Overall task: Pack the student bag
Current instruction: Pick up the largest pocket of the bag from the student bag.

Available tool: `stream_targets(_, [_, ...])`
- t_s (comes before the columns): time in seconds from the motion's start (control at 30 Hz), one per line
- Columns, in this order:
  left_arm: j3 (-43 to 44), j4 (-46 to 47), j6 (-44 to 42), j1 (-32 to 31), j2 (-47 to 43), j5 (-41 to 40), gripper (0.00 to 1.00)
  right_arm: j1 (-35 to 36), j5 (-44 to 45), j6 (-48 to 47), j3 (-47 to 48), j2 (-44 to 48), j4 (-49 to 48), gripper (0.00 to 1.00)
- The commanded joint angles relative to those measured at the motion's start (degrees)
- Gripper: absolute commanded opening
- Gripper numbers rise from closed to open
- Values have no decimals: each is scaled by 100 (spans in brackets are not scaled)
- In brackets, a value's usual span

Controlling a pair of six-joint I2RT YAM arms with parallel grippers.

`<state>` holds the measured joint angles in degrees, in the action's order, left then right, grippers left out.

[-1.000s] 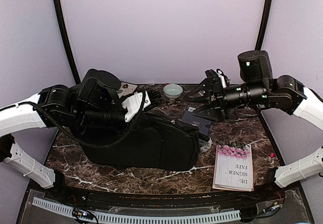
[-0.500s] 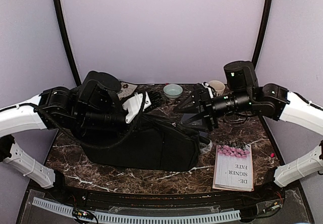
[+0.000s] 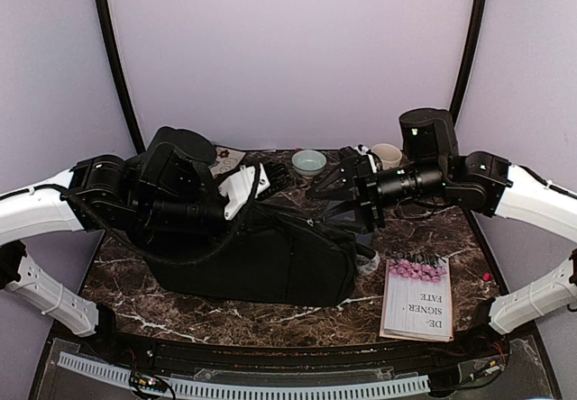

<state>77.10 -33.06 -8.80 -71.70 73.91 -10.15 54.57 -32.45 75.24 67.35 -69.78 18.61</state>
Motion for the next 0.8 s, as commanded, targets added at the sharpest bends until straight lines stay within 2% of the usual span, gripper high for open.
stream_targets(0.0, [-96,104,159,-46,133,120,0,1,-189,-29,100,-25,-374,60])
stream_targets(0.5, [-181,148,229,-46,271,-64,0,-5,189,-524,576,8,91,52])
stream_targets(0.77, [-174,175,214,-46,304,-172,0,-4,366,-622,509,151,348,47])
